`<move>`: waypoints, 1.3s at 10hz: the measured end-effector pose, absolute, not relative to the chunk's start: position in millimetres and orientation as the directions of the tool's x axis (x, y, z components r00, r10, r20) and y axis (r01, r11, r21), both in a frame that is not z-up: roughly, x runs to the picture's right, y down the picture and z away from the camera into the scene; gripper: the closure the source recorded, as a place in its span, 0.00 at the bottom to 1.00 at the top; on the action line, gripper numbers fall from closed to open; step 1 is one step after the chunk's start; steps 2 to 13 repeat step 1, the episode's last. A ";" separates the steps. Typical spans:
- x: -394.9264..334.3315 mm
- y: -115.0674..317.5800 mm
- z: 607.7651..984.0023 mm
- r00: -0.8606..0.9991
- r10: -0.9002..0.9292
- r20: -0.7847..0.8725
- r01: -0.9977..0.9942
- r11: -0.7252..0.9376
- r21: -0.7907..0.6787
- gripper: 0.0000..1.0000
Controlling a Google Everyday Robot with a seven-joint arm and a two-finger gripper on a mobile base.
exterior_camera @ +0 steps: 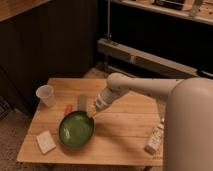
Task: Pick up the ceramic bowl
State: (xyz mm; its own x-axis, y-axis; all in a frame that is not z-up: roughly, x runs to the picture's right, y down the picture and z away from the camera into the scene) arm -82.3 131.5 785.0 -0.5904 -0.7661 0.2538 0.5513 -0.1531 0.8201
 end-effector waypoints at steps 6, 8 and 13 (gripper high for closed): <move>-81.1 130.0 782.4 -0.593 -0.764 0.256 0.550 -0.152 0.821 1.00; -81.1 130.0 782.4 -0.593 -0.764 0.256 0.550 -0.152 0.821 1.00; -81.1 130.0 782.4 -0.593 -0.764 0.256 0.550 -0.152 0.821 1.00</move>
